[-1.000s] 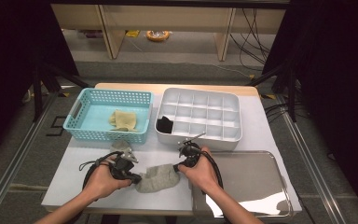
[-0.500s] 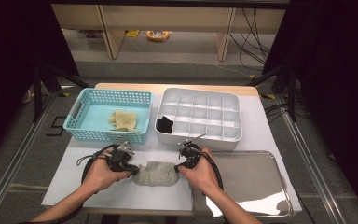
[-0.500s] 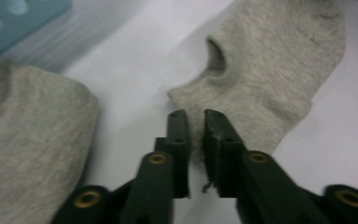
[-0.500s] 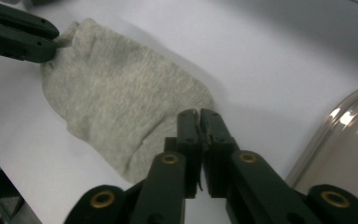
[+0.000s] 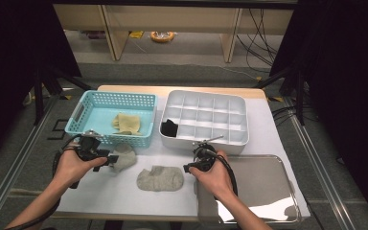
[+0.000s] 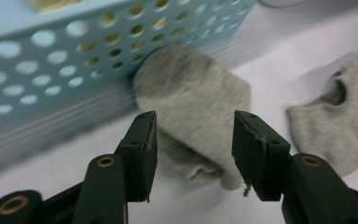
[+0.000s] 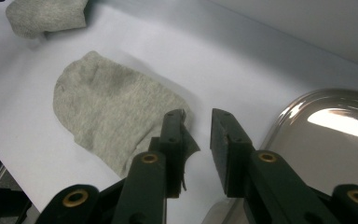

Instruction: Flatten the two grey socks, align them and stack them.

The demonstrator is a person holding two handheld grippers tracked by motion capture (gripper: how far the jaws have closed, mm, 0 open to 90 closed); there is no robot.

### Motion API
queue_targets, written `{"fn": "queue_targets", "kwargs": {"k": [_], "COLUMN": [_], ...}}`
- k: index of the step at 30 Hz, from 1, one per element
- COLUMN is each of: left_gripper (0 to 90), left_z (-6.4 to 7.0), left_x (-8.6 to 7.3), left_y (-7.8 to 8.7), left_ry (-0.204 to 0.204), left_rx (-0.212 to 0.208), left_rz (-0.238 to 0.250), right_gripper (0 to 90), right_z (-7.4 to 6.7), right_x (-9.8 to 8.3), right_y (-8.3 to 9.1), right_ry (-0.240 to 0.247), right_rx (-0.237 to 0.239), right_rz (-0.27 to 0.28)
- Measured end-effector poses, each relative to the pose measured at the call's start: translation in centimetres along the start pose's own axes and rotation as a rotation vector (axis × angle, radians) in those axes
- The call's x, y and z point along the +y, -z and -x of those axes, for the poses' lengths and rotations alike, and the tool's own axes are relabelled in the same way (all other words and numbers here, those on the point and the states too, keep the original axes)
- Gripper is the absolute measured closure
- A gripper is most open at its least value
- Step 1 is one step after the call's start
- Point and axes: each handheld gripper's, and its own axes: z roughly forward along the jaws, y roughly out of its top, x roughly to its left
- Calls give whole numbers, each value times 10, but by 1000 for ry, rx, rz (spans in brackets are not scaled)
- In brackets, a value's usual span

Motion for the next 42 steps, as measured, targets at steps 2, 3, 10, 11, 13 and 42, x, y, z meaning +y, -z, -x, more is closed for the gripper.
{"fn": "queue_targets", "kwargs": {"k": [2,3,10,11,13,42], "left_gripper": [502,508,466,466,463,842], "left_z": [-2,-1,11,12,14,33], "left_x": [-1,-3,-16,-18,-19,-6], "left_y": [0,1,-8,-10,-12,-3], "left_ry": [7,14,-171,-189,-251,-228], "left_rx": [-7,-22,-47,-39,-36,-82], "left_rz": [-18,-29,-130,-136,-151,-93], "right_gripper": [748,748,738,738,733,727], "right_z": [-1,-1,-3,-3,-3,-3], "right_x": [0,0,-2,-2,-3,0], "right_y": [0,0,-2,-2,-3,-1], "right_ry": [-14,-8,-1,-1,9,11], "right_rx": [-2,0,14,14,31,29], "right_rz": [-3,-1,-7,-7,-1,21]}}
